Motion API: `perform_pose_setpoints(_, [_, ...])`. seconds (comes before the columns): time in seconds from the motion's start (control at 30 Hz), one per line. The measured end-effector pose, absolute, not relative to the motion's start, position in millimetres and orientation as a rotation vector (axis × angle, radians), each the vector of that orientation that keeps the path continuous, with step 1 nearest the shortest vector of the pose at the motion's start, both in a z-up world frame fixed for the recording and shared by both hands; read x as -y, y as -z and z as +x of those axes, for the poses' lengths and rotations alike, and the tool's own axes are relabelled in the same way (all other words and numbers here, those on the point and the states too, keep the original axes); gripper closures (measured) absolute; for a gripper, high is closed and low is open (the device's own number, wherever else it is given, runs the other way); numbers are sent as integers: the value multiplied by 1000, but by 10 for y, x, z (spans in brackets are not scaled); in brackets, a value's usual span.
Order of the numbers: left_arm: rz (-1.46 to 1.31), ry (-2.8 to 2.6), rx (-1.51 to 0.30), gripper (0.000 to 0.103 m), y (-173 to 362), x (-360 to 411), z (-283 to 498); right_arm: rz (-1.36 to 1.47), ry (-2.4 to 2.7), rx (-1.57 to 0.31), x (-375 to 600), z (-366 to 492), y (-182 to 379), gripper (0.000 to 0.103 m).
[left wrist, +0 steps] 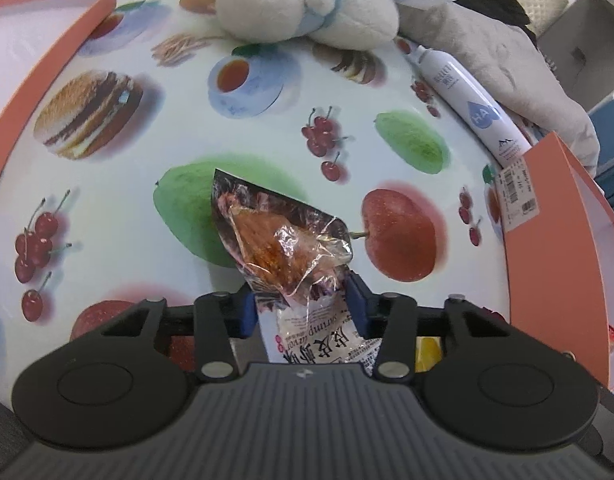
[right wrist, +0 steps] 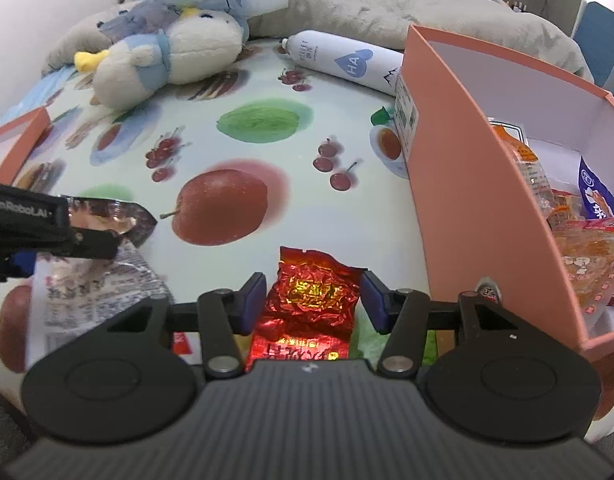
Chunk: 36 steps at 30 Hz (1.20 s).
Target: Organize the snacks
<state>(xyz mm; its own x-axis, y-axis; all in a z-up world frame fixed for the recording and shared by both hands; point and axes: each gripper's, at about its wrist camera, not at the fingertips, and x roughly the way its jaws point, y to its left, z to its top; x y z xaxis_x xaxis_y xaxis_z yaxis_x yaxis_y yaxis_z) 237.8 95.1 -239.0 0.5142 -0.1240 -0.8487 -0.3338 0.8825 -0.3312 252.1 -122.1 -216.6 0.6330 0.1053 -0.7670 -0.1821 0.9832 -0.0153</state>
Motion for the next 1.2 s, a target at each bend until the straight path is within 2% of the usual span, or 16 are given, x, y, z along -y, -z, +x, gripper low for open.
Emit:
perform_pose_setpoints(0.2, [-471,-120,-1012,68,2241,-912,2286,-79,-195,-847,1246,2435,2030,49])
perform_pose_setpoints(0.27, [-463,-114,-1001,79,2188,-892,2244,-77,-203,-839,1252,2408,1984,49])
perform_pose_setpoints(0.37, [-457,-104,-990,83,2114,-861,2182,-78,-220,-830,1260,2372,1918,49])
perform_pose_setpoints(0.7, [-421,-71,-934,88,1793,-741,2045,-65,-241,-801,1369,2351,1640,49])
perform_pose_setpoints(0.77, [-404,-65,-937,89,1717,-698,2062,-62,-243,-793,1391,2349,1566,65])
perform_pose_setpoints(0.8, [-399,-58,-933,89,1677,-677,2070,-58,-245,-797,1401,2359,1531,80])
perform_pose_setpoints(1.0, [-370,-18,-894,89,1478,-530,2145,-34,-240,-797,1465,2446,1446,78])
perform_pose_setpoints(1.2, [-350,-20,-900,89,1513,-492,2130,8,-274,-817,1545,2403,1552,76])
